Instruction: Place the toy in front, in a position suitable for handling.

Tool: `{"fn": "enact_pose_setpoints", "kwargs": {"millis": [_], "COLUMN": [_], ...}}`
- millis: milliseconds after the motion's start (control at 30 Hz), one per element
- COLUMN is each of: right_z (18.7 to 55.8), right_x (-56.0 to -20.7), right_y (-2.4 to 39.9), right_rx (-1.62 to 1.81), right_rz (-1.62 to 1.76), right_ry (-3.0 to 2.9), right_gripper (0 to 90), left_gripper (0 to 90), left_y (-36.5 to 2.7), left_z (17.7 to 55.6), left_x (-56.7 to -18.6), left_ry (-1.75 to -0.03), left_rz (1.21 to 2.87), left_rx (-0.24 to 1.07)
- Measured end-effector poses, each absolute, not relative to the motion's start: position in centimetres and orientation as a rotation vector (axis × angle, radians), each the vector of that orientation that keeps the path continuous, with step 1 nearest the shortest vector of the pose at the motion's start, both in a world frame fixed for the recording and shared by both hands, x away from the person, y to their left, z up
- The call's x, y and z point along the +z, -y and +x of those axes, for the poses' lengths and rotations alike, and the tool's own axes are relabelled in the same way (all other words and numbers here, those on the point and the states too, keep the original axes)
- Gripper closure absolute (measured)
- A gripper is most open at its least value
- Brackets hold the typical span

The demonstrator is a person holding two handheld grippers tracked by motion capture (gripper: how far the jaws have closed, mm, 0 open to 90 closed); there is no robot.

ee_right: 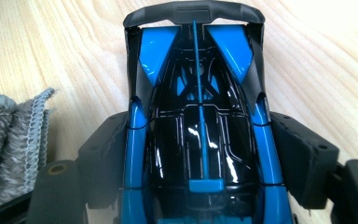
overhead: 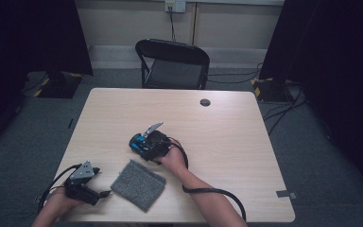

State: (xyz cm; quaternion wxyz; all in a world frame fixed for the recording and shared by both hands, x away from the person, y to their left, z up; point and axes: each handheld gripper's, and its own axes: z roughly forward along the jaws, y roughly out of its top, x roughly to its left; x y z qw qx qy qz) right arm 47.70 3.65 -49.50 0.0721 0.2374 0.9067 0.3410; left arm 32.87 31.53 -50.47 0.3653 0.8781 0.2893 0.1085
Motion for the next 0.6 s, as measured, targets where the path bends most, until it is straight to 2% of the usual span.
{"fn": "enact_pose_setpoints", "kwargs": {"millis": [600], "right_z": [48.3], "right_x": [-46.8], "right_y": [-1.5], "right_rx": [1.031], "right_rz": [0.742], "right_ry": [-2.730], "right_gripper": [28.0], "left_gripper": [0.1], "left_y": [-31.5], "left_z": [32.9], "left_x": [-50.5], "left_ry": [-0.744], "left_rz": [2.258], "left_rx": [0.280]}}
